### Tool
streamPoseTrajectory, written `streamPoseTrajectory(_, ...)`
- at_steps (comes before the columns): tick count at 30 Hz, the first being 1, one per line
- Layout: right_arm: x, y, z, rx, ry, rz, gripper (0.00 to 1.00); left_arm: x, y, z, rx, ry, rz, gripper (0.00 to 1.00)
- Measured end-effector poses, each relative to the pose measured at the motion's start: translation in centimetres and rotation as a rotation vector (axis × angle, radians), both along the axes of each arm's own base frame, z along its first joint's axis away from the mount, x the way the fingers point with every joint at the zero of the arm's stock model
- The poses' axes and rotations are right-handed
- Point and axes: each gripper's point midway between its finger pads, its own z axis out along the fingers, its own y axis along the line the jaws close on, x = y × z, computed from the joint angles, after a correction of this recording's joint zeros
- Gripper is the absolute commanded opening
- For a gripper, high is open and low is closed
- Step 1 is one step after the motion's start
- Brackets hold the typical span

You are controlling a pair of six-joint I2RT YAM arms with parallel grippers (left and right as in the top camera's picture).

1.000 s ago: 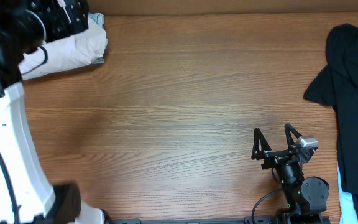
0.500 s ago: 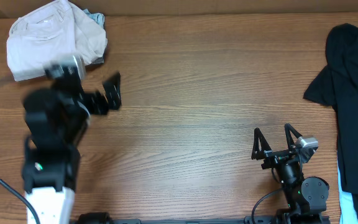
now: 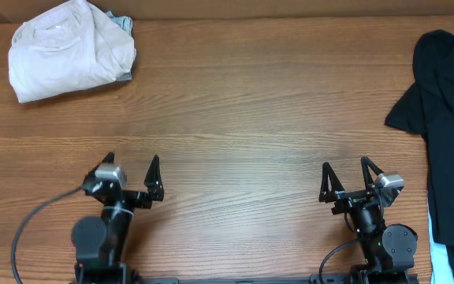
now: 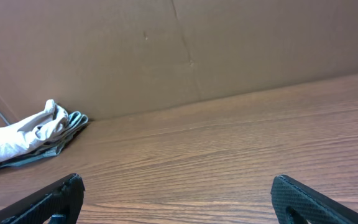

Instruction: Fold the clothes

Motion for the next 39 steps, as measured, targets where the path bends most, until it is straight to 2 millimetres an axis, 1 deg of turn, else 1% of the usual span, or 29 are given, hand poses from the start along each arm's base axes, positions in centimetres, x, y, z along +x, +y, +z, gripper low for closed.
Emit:
streamPoseTrajectory(7,0.0,0.0,0.0,0.000,0.000,0.000,1.00,-1.4,-0.4,-3.5,0.043,0.031,-0.004,1.00)
streamPoseTrajectory(12,0.0,0.0,0.0,0.000,0.000,0.000,1.00,-1.5,-0.5,-2.8,0.086,-0.014,-0.007,1.00)
streamPoseTrajectory(17,0.0,0.0,0.0,0.000,0.000,0.000,1.00,-1.6,-1.1,-2.8,0.107,-0.018,-0.032,1.00)
streamPoseTrajectory(39,0.0,0.0,0.0,0.000,0.000,0.000,1.00,-1.6,-1.1,-2.8,0.111,-0.019,-0.032,1.00)
